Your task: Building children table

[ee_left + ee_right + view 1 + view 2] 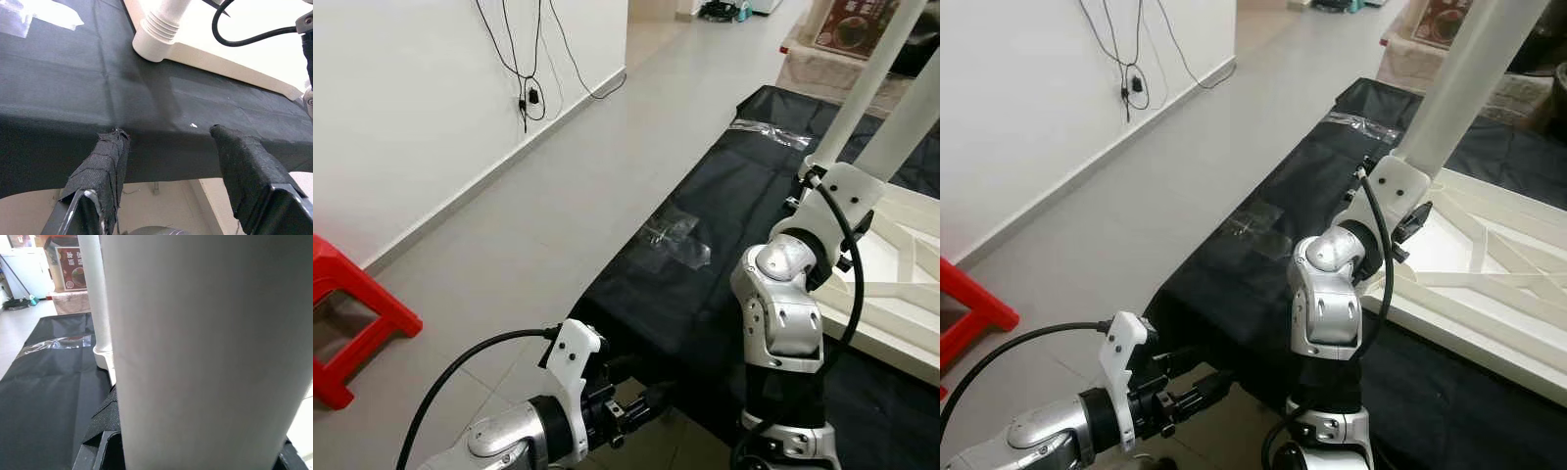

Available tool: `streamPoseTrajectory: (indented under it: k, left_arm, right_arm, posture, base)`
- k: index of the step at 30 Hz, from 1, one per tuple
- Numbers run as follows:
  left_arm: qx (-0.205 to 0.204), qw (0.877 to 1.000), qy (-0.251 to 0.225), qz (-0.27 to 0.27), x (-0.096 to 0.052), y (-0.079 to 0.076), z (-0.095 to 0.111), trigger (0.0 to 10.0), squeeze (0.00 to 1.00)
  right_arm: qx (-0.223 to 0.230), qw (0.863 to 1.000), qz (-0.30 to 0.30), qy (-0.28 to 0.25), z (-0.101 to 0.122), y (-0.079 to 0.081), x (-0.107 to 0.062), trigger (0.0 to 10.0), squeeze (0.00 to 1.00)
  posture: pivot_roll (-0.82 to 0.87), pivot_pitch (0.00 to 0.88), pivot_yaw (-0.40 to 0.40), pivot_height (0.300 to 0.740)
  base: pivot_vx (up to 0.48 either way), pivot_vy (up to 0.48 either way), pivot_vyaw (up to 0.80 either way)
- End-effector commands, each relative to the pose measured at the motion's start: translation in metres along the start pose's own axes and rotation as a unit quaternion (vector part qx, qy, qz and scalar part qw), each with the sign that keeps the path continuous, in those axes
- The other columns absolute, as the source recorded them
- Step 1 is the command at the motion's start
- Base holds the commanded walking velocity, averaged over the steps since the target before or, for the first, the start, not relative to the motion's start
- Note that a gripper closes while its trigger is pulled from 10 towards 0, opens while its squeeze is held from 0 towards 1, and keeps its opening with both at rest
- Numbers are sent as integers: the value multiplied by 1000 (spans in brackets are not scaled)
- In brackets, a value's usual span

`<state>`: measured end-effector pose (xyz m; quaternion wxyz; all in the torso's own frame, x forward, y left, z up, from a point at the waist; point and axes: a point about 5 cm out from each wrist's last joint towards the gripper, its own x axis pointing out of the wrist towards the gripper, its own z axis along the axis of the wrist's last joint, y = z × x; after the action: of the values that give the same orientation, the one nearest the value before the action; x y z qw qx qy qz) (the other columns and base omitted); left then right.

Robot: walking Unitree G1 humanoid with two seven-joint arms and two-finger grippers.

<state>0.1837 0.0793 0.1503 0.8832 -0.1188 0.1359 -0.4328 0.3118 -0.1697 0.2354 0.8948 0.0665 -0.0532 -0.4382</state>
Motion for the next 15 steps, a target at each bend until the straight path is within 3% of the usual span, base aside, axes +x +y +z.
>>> streamPoseTrajectory:
  k: [1, 5, 6, 7, 12, 13, 14, 15]
  left_arm:
    - [-5, 1000, 12, -4, 2, 1, -6, 10000, 0]
    - [-5, 1000, 12, -5, 2, 2, -6, 10000, 0]
    - [-4, 1000, 11, -5, 2, 2, -6, 10000, 0]
    - [-4, 1000, 11, -6, 3, 2, -7, 10000, 0]
    - [-2, 1000, 11, -7, 3, 3, -7, 10000, 0]
    - [-2, 1000, 11, -7, 4, 3, -7, 10000, 0]
    - [-2, 1000, 10, -7, 4, 3, -7, 10000, 0]
    - [-2, 1000, 10, -6, 4, 4, -7, 10000, 0]
  right_arm:
    - [36, 995, 28, 89, -10, 24, -31, 10000, 0]
    - [34, 995, 30, 88, -11, 24, -29, 10000, 0]
    - [34, 995, 31, 89, -12, 24, -28, 10000, 365]
    - [35, 995, 36, 89, -12, 24, -28, 10000, 1000]
    - [37, 995, 43, 85, -12, 23, -27, 10000, 1000]
    - [40, 995, 46, 81, -11, 23, -27, 10000, 439]
    - [42, 995, 53, 76, -10, 23, -27, 10000, 0]
    - [43, 995, 57, 72, -9, 23, -27, 10000, 0]
  posture:
    - [205, 108, -46, 740]
    - [204, 106, -44, 740]
    - [204, 104, -46, 740]
    - [202, 101, -43, 740]
    - [204, 101, -43, 740]
    - [205, 99, -42, 740]
    - [205, 99, -42, 740]
    - [203, 96, -41, 740]
  base:
    - [0, 0, 0]
    - [0, 0, 0]
    - [0, 0, 0]
    - [0, 0, 0]
    - [0, 0, 0]
    - [0, 0, 0]
    - [0, 0, 0]
    - [0, 0, 0]
